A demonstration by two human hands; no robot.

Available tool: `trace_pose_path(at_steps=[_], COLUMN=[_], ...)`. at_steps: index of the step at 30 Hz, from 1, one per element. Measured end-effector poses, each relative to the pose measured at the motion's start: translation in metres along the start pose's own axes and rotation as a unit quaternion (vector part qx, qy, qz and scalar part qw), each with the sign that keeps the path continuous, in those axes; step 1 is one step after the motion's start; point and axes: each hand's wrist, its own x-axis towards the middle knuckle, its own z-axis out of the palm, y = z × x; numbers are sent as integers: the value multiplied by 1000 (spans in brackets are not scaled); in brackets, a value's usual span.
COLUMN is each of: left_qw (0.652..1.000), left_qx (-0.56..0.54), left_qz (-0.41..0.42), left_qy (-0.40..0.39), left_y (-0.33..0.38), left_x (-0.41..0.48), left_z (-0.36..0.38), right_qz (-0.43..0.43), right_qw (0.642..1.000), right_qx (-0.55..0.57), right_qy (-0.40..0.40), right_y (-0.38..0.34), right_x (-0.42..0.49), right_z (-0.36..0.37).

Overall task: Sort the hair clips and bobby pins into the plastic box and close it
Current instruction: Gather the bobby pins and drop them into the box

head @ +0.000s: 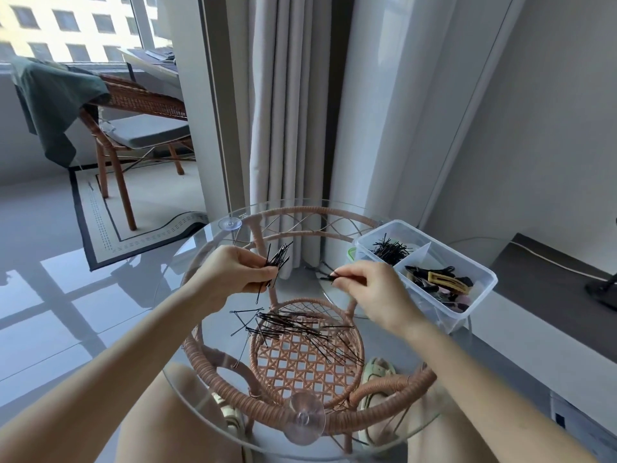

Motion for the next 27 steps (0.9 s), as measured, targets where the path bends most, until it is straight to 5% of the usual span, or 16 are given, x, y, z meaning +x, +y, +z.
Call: trace_pose_path(at_steps=[7,13,17,20,24,27], left_qw=[998,999,999,998,989,957], left_qx=[-48,-53,-19,10,95,245], left_qz=[-32,-6,26,54,109,153], left_qy=[-1,-7,-27,-34,-23,-9], left_y=[11,32,53,67,79,84], left_x=[13,31,43,56,82,98], left_z=[10,36,67,96,135,165], right_qz=[-21,-39,-35,-7,-8,-18], right_qw=[995,947,924,943,962,970], right_qx=[-87,-294,-329,-292,-271,-241], right_qy=[45,-125,-193,-157,-13,31], right_y=[36,68,72,74,77,72], right_x=[56,103,111,108,89,63], right_z=[-86,-95,-81,-90,-119,-133])
